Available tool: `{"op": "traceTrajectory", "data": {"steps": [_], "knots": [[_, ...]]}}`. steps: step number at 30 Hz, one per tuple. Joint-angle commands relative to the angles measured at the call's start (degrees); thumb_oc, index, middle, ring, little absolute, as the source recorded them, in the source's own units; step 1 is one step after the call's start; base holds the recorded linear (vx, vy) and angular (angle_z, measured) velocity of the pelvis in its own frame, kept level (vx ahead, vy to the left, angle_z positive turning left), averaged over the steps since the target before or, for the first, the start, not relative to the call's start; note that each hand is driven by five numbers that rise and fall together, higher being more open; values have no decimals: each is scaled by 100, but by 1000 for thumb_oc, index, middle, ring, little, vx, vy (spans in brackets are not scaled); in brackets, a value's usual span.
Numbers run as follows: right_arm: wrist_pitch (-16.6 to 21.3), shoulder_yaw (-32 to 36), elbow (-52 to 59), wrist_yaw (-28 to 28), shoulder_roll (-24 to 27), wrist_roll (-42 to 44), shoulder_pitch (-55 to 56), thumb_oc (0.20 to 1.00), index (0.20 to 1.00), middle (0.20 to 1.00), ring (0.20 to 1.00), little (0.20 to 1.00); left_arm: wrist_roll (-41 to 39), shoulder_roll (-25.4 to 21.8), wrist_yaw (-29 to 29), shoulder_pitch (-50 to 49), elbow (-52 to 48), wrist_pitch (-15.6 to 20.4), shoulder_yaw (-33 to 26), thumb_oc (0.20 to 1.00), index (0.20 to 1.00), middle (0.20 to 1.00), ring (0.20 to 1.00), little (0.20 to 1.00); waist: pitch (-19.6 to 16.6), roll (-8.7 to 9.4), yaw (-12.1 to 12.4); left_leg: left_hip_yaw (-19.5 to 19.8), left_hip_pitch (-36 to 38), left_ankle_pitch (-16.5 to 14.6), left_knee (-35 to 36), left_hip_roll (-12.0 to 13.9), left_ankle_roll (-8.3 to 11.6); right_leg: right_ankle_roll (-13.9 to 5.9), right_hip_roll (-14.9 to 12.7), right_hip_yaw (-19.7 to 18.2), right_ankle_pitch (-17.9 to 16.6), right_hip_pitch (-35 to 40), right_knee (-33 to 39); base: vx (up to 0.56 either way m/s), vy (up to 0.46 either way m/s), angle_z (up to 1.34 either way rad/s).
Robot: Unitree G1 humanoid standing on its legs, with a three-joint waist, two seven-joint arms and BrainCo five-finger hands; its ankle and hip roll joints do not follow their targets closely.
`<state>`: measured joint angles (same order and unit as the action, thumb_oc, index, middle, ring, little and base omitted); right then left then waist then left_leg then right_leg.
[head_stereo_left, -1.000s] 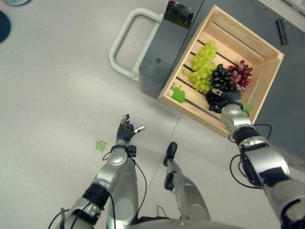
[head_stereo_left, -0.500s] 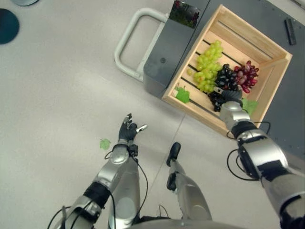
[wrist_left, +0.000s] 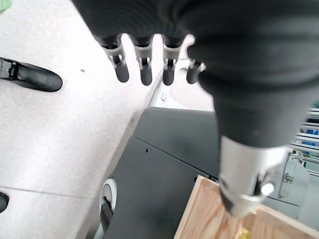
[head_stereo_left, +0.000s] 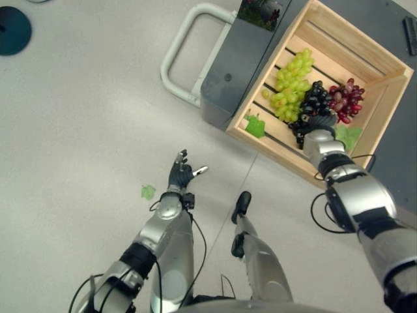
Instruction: Pick up the fruits from the basket on one side to the basket on the other side
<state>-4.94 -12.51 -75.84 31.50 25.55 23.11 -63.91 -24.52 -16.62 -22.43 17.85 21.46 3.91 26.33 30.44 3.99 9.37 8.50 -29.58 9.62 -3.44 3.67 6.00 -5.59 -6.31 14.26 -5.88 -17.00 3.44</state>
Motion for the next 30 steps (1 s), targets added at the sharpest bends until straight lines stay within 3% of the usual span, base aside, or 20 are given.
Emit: {"op": "traceTrajectory", "data": {"steps": [1,9,12,17,23,30], "knots": [[172,-198,218,-330,-204,37,-383,200,200,200,200,200,-151,103,46,23,-410,296,264,1000,1000,1000,1000,1000,-65,-254,238,-7,-167,-482,-165,-432,-119,-229,-262,34,1049,-205,-909,-12,23,7],[629,-158,1223,-335,-352,292,378,200,200,200,200,200,-139,119,48,-10,-347,298,68,1000,1000,1000,1000,1000,-65,-184,163,-4,-89,-457,-139,-401,-116,-230,-279,34,1072,-164,-976,-3,3,1],[950,-145,2709,-187,-625,183,1307,200,200,200,200,200,-51,111,-13,-48,-343,299,-129,1000,1000,1000,1000,1000,-65,-74,10,-47,-29,-439,-113,-382,-121,-229,-299,-2,1069,-145,-1015,-41,12,0],[1206,73,4031,-125,-916,16,2407,200,200,200,200,200,8,149,-78,-120,-313,304,-302,1000,1000,1000,1000,1000,-65,-31,-167,-105,83,-441,-93,-392,-139,-223,-339,-27,1090,-101,-1077,-28,21,-4],[1604,425,5471,-644,-1179,526,3802,200,200,200,200,200,62,87,42,-294,-325,235,-562,1000,1000,1000,1000,1000,-65,27,-423,-249,315,-518,-138,-416,-213,-231,-413,-153,1111,-26,-1238,-21,38,-3],[1659,705,6544,-1448,-765,911,4419,200,200,200,200,200,109,-260,526,-345,-785,211,-830,1000,1000,1000,1000,1000,-65,71,-580,-383,654,-640,-189,-449,-293,-261,-476,-318,1137,145,-1397,-7,33,-10]]}}
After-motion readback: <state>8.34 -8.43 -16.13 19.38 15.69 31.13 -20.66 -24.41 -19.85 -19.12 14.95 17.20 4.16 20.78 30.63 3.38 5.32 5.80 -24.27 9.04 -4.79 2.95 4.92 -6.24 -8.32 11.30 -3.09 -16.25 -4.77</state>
